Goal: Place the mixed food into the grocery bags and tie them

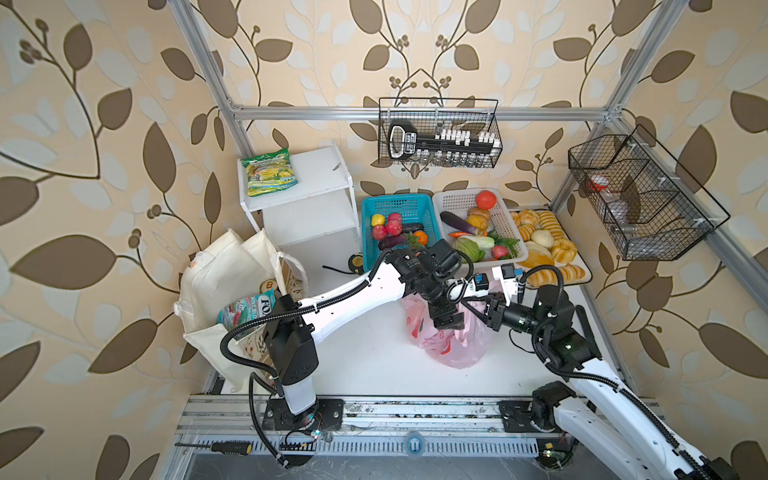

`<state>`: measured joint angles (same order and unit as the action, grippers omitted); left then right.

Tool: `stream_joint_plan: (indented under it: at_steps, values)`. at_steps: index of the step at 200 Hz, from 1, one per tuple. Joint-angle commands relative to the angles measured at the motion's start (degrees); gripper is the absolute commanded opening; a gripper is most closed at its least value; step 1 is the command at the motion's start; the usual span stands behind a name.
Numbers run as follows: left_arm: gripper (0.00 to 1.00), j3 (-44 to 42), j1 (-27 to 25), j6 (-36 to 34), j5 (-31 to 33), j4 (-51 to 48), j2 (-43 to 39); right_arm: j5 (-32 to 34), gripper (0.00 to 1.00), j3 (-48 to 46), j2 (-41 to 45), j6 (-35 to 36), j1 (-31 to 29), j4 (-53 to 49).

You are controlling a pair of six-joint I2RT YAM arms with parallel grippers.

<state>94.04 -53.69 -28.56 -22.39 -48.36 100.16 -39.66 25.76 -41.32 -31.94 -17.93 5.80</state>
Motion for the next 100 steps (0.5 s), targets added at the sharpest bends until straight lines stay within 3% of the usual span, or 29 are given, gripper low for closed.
stream_joint_plan:
  at_steps: [1, 19, 80, 100]
  values:
    - [0.91, 1.3, -0.4, 0.1, -2.6, -2.3, 0.5, -0.1, 0.22, 2.0, 0.2, -0.9, 0.3, 1.9]
    - [0.91, 2.0, -0.5, 2.0, -4.0, -2.4, 1.2, 0.0, 0.21, 1.9, 0.2, -0.9, 0.3, 2.0]
    - [0.59, 2.9, -0.5, 2.5, -2.6, -5.0, 2.9, 1.1, 0.21, 2.0, 0.5, -1.4, 0.9, 2.0]
    - [0.57, 2.7, -0.5, 2.5, -3.7, -5.3, 2.5, 1.2, 0.21, 2.0, 0.5, -1.8, 1.6, 2.0]
